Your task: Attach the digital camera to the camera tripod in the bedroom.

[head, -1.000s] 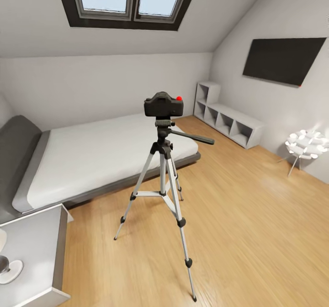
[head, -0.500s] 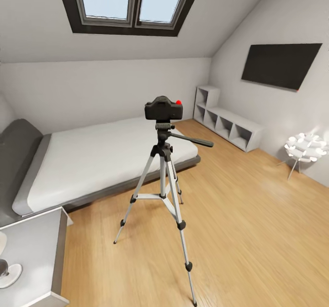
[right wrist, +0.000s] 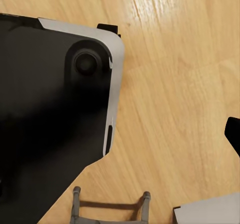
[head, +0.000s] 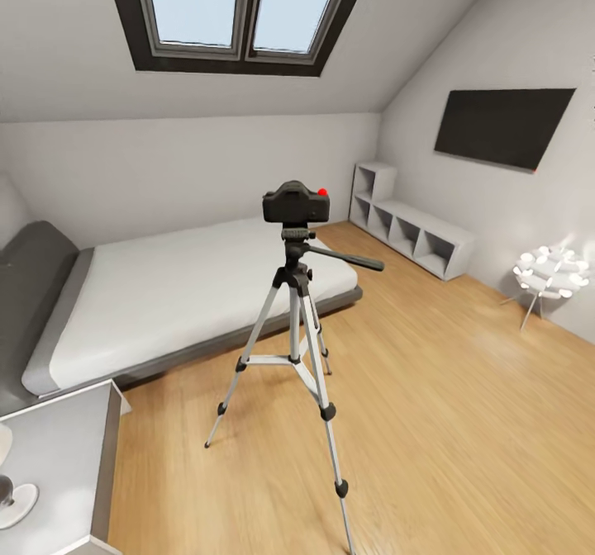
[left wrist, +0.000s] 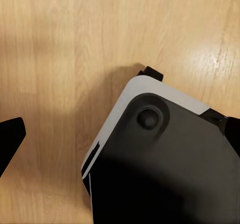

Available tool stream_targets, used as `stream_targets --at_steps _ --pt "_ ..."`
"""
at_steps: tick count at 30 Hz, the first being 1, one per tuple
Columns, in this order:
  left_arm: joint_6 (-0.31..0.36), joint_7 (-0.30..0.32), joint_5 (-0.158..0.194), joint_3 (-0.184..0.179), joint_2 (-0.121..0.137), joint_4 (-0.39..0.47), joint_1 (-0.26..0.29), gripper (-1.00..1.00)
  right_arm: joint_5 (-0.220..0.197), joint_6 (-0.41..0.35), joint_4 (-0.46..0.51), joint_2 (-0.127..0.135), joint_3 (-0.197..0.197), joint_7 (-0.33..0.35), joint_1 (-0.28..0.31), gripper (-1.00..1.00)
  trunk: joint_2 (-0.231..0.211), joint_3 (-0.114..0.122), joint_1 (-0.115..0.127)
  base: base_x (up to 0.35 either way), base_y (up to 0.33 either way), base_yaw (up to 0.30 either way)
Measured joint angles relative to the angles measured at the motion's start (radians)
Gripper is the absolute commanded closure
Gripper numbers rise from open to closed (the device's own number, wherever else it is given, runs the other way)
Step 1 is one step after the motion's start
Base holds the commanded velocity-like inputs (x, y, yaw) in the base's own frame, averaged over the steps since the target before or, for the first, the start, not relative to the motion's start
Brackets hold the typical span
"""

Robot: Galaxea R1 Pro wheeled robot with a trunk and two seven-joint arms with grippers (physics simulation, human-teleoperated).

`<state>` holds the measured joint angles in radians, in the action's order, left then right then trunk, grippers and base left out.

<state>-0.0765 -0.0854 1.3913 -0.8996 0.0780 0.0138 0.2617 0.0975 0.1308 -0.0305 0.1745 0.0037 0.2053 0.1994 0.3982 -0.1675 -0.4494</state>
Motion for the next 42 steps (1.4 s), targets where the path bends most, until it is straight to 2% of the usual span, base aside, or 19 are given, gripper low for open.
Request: stream_targets --at_steps 8,21,42 --pt "0.0 0.0 0.0 0.0 0.0 0.0 0.0 -1.0 0.0 0.001 0.0 0.0 0.0 -0.003 0.0 -1.0 0.0 0.013 0.0 0.0 0.0 0.0" --pt "0.0 0.0 0.0 0.0 0.0 0.0 0.0 -1.0 0.001 0.002 0.0 -0.003 0.001 -0.045 0.0 -1.0 0.0 0.034 0.0 0.0 0.0 0.0" --pt "0.0 0.0 0.0 0.0 0.0 0.0 0.0 -1.0 0.003 0.002 0.0 -0.003 0.001 -0.048 0.0 -1.0 0.0 0.068 0.0 0.0 0.0 0.0"
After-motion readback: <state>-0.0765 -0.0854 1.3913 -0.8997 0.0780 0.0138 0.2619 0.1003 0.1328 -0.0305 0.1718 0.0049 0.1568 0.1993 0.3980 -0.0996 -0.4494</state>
